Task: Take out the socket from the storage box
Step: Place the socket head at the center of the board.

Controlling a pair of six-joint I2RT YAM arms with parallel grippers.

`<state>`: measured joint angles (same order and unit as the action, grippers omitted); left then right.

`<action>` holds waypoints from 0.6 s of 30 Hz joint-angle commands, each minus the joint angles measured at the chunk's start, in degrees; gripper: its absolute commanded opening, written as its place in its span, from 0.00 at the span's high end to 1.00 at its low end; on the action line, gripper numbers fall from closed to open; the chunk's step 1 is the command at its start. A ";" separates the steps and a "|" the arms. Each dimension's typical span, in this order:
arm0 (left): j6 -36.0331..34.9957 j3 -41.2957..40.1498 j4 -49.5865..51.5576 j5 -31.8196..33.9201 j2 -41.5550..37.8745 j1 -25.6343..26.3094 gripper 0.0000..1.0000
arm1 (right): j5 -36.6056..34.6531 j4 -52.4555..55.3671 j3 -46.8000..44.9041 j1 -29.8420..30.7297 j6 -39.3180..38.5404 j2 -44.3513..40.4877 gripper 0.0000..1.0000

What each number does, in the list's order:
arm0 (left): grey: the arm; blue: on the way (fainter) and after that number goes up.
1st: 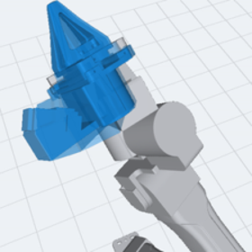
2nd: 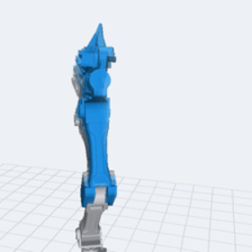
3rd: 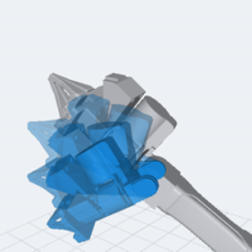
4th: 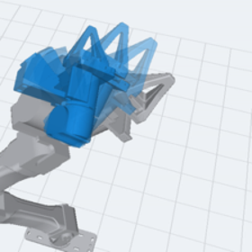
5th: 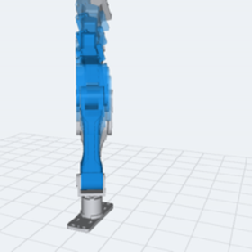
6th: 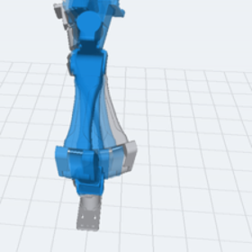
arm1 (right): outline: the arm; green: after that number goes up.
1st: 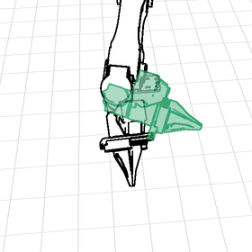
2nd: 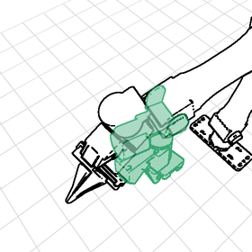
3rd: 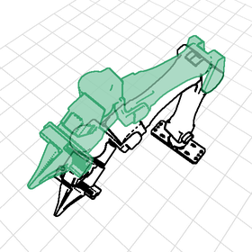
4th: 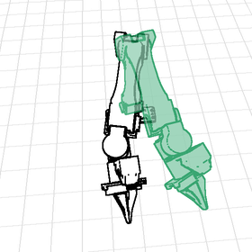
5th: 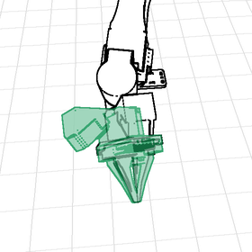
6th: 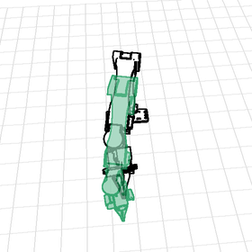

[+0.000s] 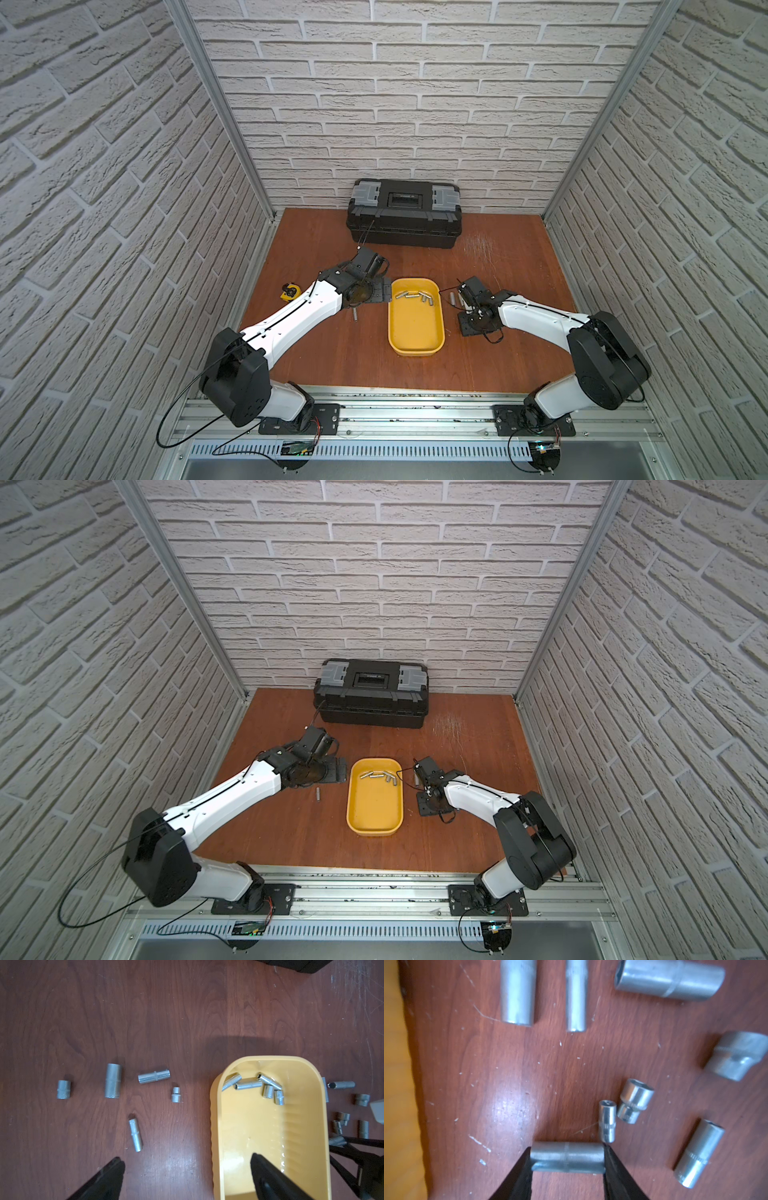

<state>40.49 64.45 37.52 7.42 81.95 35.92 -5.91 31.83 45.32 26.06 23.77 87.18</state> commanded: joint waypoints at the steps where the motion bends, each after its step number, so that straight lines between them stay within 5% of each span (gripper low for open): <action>1: -1.06 2.64 -0.85 0.69 1.85 1.14 0.02 | 0.46 -0.57 -0.80 -0.21 0.85 -0.55 0.49; 13: -2.34 8.65 -0.04 0.60 7.55 3.95 0.02 | -1.15 4.27 2.00 -0.40 0.14 -6.68 0.39; 18: -4.36 12.64 1.21 0.64 11.77 5.59 0.22 | -2.57 6.42 2.92 -0.81 -0.19 -10.91 0.38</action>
<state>38.02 74.85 37.91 7.53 91.77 40.58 -6.72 36.18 46.83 25.80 23.62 79.05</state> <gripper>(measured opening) 0.798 0.616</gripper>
